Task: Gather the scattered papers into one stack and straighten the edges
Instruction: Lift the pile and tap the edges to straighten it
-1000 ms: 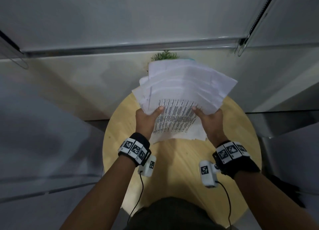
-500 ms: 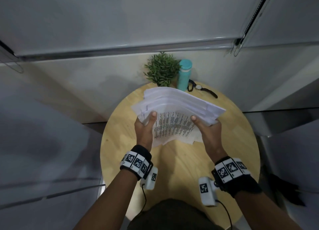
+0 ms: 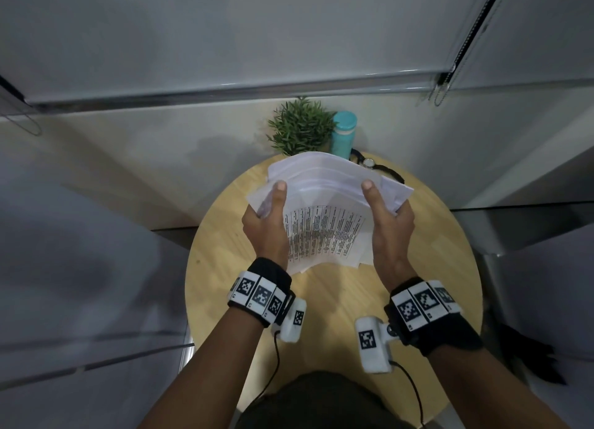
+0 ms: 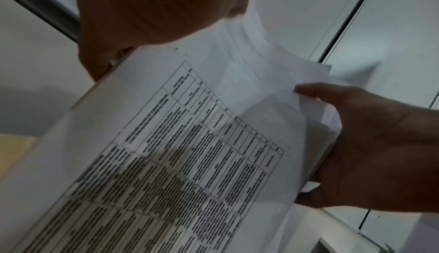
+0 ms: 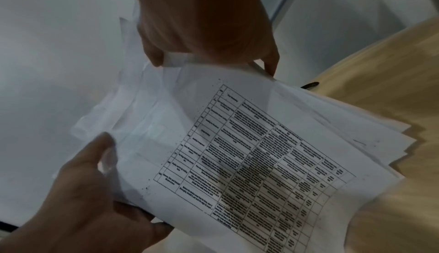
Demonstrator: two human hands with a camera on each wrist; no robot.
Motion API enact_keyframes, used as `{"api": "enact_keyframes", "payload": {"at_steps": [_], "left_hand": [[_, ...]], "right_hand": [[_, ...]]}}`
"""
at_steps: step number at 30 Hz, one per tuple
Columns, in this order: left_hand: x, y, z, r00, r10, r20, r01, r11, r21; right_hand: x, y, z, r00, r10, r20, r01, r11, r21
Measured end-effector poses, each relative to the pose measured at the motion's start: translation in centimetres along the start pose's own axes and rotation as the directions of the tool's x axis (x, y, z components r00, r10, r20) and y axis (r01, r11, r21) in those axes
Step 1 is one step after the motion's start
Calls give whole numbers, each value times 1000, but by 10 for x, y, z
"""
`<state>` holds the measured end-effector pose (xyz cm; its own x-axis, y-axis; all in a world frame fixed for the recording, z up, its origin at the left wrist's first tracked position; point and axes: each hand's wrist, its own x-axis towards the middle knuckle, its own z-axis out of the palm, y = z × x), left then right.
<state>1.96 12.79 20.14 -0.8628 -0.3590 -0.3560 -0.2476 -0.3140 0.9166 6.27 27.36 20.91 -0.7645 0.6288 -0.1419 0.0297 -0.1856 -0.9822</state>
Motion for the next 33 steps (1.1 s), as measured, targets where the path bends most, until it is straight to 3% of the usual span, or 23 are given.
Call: {"api": "enact_keyframes", "payload": {"at_steps": [9,13,20,25,33], "left_hand": [[2,3,1,1000,-26,14,25,997,69],[3,4,1,998,48,51,-50,998,46],[9,4,4,1000,25,5,-25,994,103],[7,3,3,997,43,58,-48,994,94],[-5,-1,-1,971,172,167,-182,982,48]], "right_hand": [[3,0,2,999,13,-47,-14,1000,-16],[6,2,1,996,1,-87,-7,998,-67],[3,-3,1,999,-12,-47,7,994,-112],[3,-6,0,999,8,-54,-14,994,-112],[7,-26,7,990,75,-123,-86,993,-84]]}}
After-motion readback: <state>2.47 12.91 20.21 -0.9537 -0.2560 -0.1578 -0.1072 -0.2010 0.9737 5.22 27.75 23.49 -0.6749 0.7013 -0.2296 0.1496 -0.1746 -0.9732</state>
